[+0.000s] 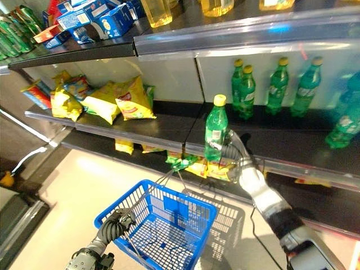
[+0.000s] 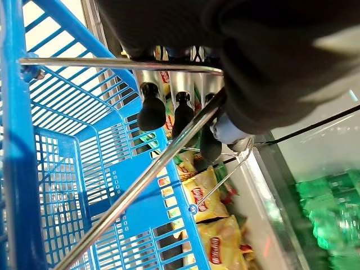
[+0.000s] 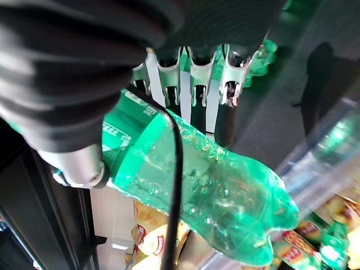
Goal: Pick up the snacks into the basket
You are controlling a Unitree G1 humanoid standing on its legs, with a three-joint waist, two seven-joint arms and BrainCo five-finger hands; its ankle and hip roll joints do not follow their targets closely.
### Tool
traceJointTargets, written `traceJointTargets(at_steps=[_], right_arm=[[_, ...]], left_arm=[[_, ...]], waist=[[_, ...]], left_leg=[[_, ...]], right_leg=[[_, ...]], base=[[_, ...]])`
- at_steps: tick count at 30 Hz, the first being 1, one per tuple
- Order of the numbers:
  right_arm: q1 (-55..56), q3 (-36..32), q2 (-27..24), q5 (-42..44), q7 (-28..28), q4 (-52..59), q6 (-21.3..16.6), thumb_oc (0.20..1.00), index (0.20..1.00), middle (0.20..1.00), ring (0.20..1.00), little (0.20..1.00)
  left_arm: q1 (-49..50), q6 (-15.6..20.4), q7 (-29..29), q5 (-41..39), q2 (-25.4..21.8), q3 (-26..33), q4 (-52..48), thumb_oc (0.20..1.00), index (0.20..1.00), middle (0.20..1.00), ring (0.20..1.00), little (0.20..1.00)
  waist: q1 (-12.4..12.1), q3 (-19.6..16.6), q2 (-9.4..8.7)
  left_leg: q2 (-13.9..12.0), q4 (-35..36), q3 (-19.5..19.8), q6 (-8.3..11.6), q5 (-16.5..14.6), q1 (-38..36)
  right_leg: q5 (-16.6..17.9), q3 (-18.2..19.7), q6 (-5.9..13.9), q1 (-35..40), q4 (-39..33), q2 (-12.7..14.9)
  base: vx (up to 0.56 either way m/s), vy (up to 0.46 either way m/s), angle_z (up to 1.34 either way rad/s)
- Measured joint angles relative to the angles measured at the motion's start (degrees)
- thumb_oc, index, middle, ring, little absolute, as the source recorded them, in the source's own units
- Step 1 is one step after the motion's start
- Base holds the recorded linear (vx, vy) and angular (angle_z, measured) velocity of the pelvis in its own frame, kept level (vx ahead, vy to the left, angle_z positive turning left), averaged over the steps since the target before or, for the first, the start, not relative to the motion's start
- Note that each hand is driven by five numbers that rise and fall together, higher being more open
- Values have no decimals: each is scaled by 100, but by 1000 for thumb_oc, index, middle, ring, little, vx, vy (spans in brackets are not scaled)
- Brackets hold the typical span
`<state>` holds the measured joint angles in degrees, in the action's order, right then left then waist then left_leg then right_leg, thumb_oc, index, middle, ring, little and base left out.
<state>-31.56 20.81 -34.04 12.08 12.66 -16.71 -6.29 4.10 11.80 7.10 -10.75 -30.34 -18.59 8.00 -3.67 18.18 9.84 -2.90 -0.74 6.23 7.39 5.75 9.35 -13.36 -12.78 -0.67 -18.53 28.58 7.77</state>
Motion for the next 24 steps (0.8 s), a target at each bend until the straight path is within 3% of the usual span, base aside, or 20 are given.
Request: traceJointTargets(at_steps=[4,10,13,24], right_arm=[[739,-211,443,360,-216,94,-10,200,200,200,200,200],[1341,-194,538,495,-551,93,35,200,200,200,200,200],[1556,-156,677,487,-678,98,40,200,200,200,200,200],[1902,474,1105,325,-976,-50,101,200,200,200,200,200]], left_arm=[[13,-143,-14,-2,196,70,2,200,200,200,200,200],[-11,-157,-43,4,504,209,31,200,200,200,200,200],[14,-160,-40,62,536,254,38,200,200,200,200,200],[42,-165,23,115,572,389,38,200,200,200,200,200]], waist=[[9,-9,-208],[139,-8,-268],[131,-63,-386],[122,-267,-678]], left_leg=[[-87,4,-240,15,-58,-165],[-172,26,-345,12,-100,-471],[-205,29,-430,-30,-139,-594],[-211,16,-405,-35,-142,-701]], right_leg=[[75,201,-12,76,-120,-151],[161,300,-19,378,-281,-263],[153,335,-30,477,-280,-302],[150,279,-36,632,-279,-287]], base=[[34,-39,-33],[37,-30,-12],[46,-31,-8],[-1,-2,3]])
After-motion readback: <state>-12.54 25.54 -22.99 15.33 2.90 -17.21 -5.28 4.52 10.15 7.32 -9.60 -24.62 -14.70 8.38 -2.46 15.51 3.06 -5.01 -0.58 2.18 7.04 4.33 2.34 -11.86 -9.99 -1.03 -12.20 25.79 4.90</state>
